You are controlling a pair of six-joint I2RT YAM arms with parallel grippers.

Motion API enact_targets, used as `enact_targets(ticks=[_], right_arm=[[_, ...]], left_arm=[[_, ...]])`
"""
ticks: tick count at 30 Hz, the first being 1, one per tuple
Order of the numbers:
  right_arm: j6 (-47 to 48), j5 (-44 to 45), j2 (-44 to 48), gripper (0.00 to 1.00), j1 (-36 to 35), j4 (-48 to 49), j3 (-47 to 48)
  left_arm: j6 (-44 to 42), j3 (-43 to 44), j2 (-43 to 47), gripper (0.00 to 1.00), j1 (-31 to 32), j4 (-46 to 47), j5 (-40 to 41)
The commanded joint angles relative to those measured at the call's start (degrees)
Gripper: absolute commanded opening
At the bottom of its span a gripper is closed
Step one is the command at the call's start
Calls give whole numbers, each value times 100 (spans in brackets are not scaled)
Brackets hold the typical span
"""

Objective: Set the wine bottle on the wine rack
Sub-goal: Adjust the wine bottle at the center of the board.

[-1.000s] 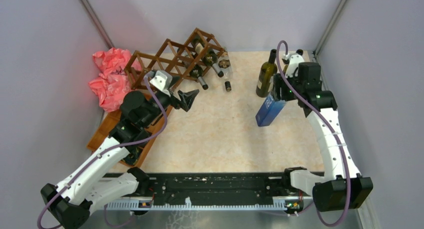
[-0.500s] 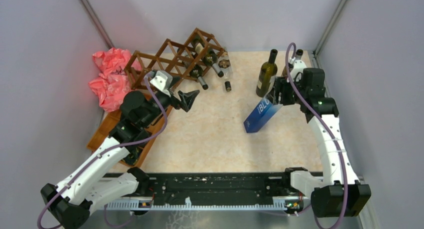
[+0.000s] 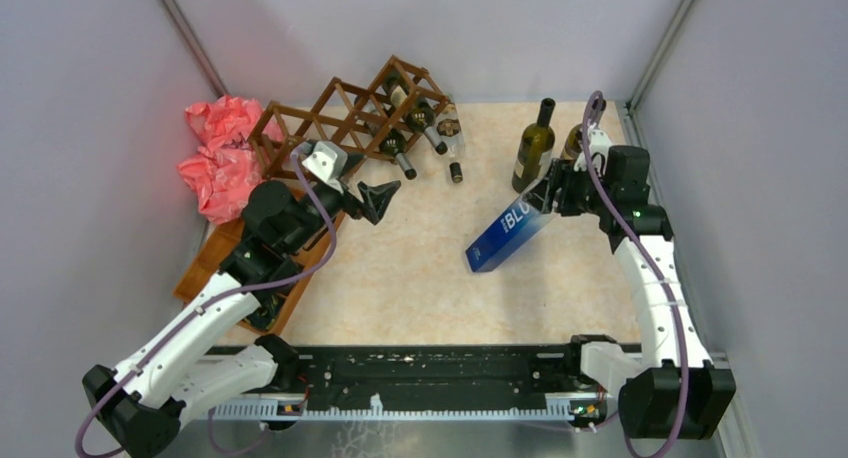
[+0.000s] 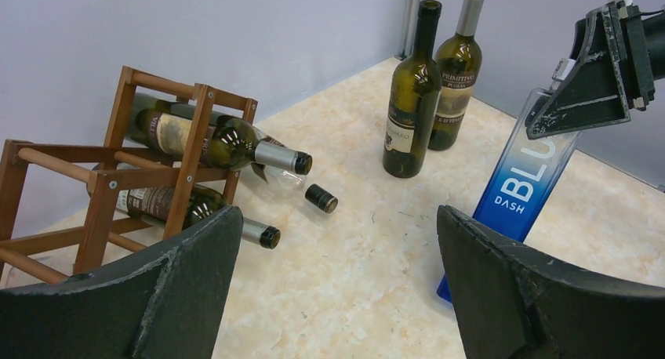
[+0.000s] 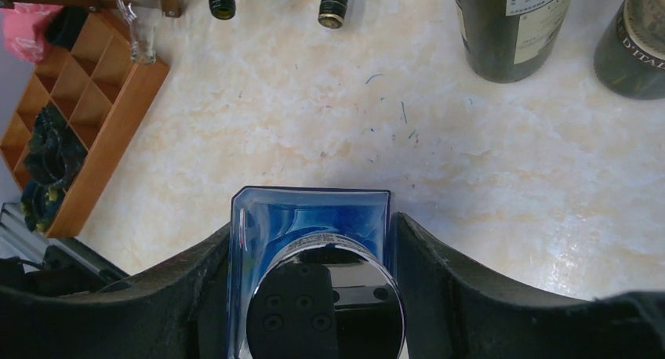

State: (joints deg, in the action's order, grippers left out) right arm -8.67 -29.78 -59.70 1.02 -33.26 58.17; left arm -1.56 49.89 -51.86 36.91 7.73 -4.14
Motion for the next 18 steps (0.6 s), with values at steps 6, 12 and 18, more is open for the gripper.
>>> enact_targets(ticks=[6, 12, 18], right_arm=[[-675, -816, 352, 0, 122, 1140, -241], [-850, -963, 364, 0, 164, 1330, -371], [-1054, -1116, 384, 0, 209, 1555, -572]], left_arm=[[59, -49, -66, 99, -25, 200, -178], [60, -48, -101, 99, -21, 203, -242], [76, -48, -141, 99, -29, 211, -383]])
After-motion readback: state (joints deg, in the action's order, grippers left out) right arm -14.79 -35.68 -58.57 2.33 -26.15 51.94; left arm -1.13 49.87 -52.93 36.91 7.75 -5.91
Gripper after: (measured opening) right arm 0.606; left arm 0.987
